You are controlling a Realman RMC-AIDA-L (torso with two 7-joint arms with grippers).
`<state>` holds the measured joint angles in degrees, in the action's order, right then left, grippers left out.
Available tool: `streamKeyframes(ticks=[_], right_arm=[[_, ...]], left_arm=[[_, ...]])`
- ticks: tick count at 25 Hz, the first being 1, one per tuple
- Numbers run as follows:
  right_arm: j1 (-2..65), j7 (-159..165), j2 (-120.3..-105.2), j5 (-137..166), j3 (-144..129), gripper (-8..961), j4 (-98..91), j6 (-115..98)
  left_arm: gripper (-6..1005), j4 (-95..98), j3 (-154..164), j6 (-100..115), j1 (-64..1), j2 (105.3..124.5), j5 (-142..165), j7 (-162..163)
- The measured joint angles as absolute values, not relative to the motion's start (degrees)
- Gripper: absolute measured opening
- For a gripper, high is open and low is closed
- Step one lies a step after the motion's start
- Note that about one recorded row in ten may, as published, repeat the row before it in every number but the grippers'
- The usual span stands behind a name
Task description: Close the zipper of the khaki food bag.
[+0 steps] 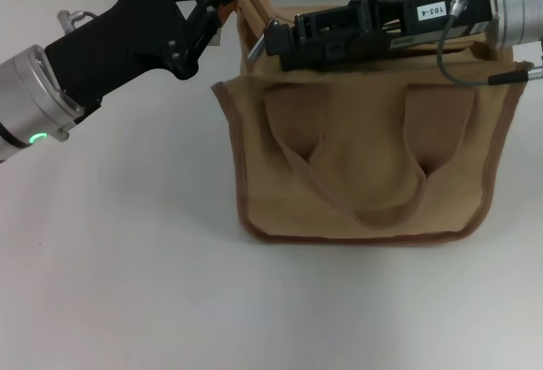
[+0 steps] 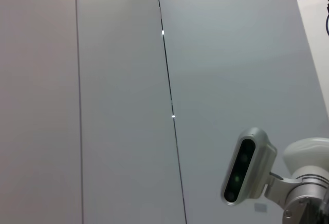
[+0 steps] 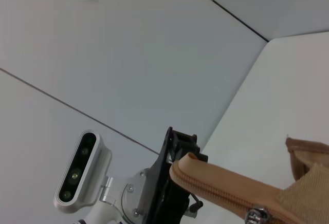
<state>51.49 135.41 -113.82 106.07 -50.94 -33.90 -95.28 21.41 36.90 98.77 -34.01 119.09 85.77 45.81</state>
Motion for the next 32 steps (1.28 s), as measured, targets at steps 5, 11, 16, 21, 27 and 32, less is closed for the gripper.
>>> streamKeyframes(ticks=[5,11,16,21,27,32], right_arm=[[51.32,134.91,-113.94,105.8,-50.85,763,-34.16,-95.32],[51.32,134.71,-114.62,105.68,-50.8,763,-36.0,-95.8],[51.33,134.68,-114.67,105.53,-50.79,763,-36.16,-96.27],[51.33,134.64,-114.7,105.46,-50.8,762,-36.3,-96.63],[51.28,134.46,-114.7,105.47,-50.8,761,-36.54,-96.48],[51.25,134.35,-114.75,105.47,-50.81,759,-36.87,-96.47]], left_arm=[[45,21.34,37.49,98.94,-34.81,119.11,85.69,46.65],[47,20.96,37.53,99.13,-35.19,119.15,85.57,46.67],[48,20.85,37.54,99.66,-35.09,119.17,84.71,46.62],[49,21.0,37.47,101.02,-34.53,119.18,84.27,45.74],[51,22.4,39.46,100.25,-34.52,119.1,84.2,47.46],[52,22.03,40.52,97.52,-34.93,119.18,83.86,47.49]])
